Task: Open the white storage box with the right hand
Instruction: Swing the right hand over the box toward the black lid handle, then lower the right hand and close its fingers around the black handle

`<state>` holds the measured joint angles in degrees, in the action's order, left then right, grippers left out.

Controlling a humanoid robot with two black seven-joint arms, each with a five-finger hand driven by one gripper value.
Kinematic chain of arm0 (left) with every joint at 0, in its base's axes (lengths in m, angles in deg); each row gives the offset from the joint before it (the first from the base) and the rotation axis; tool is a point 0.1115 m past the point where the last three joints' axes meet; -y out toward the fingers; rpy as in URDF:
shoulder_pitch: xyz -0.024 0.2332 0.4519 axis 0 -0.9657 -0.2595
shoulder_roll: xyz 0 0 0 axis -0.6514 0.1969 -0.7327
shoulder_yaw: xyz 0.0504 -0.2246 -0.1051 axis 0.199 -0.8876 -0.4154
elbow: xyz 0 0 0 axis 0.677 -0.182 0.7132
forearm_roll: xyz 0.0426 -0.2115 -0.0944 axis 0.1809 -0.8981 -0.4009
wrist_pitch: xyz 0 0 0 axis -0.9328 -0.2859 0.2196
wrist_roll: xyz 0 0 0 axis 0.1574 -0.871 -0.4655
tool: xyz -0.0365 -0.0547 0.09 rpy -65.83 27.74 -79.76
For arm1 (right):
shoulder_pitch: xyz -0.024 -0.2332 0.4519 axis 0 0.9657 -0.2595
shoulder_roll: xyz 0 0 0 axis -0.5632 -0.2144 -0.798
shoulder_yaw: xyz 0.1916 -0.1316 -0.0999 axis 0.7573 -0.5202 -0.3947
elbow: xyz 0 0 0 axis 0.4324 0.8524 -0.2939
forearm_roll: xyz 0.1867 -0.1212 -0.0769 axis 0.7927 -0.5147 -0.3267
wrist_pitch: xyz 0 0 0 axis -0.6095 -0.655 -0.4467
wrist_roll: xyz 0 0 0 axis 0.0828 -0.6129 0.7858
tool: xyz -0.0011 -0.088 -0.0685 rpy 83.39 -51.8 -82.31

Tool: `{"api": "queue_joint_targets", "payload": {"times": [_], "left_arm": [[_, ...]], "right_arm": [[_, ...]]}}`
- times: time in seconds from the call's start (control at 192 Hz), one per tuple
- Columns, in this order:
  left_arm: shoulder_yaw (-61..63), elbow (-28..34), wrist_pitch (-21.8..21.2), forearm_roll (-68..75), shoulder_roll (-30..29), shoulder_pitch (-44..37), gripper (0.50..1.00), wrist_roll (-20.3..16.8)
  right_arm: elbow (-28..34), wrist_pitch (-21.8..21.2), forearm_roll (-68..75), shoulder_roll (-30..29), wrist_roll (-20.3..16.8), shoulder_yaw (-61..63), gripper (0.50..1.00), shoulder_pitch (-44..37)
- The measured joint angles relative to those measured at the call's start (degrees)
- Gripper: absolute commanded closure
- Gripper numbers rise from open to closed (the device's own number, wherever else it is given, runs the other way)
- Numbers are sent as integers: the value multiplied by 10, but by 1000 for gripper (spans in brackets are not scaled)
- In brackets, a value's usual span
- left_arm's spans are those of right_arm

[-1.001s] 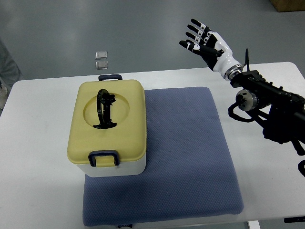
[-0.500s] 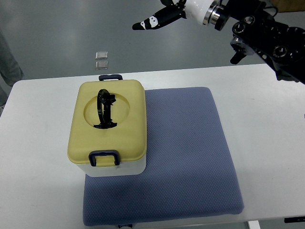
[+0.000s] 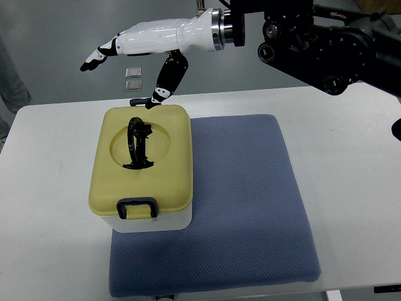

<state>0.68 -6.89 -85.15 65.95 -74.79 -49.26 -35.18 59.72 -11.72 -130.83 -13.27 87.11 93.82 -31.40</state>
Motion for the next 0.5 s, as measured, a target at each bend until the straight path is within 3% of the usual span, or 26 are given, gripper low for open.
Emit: {"api": "queue_joint_targets", "payload": {"times": [0.188,0.313,0.5], "left_arm": [[0,0,0,0,0,0,500,0],[0,0,0,0,0,0,500,0],[0,0,0,0,0,0,500,0]], "right_arm": [[32,-21,-41,-18,7,-34,605,-26],[37,-23,-62,-32,7,-61,662,-33],[31,-16,-102,-47,7,-80,701,-34]]}}
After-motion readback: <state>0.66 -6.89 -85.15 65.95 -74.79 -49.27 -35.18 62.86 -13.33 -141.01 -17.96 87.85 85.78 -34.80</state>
